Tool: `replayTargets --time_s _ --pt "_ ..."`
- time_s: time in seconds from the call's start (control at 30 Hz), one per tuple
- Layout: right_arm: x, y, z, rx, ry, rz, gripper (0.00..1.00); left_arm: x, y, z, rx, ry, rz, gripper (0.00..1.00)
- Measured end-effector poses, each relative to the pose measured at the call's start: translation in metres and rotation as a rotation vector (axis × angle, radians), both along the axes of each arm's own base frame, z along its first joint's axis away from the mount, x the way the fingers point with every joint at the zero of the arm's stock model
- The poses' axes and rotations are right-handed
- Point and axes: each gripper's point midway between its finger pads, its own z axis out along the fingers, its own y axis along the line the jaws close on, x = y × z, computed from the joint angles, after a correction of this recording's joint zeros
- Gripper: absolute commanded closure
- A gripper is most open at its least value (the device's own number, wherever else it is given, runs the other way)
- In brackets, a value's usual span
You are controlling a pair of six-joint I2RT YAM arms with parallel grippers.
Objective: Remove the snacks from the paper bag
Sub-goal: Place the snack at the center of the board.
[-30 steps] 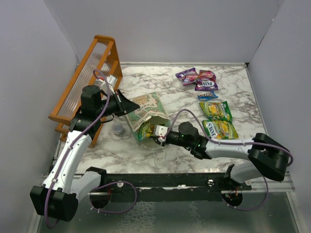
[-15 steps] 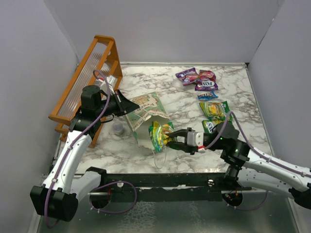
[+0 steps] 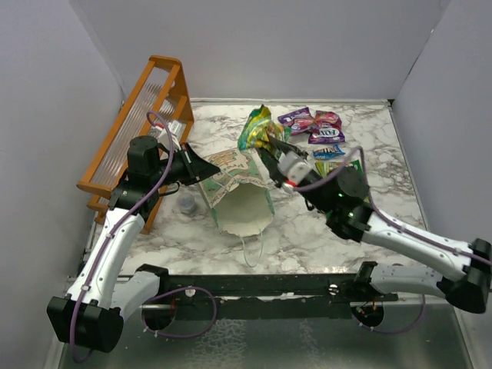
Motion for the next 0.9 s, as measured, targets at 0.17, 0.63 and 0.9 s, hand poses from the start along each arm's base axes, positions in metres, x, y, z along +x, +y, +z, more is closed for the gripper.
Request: replayTargets --time_s 0.17,0.63,0.9 --pt "0.102 -0.007 -0.048 -0.108 0.04 -0.316 0.71 -0.001 0.0 0.0 0.003 0.001 0.001 1.0" --pt "0.261 -0.111 -0.335 -0.464 0.657 -0.684 0.68 0.0 0.0 -0.001 0.006 0.0 -0.001 1.0" --pt "0.278 -0.109 -0.335 -0.413 0.723 -0.71 0.26 -0.001 0.0 -0.001 0.005 0.0 -0.001 1.0"
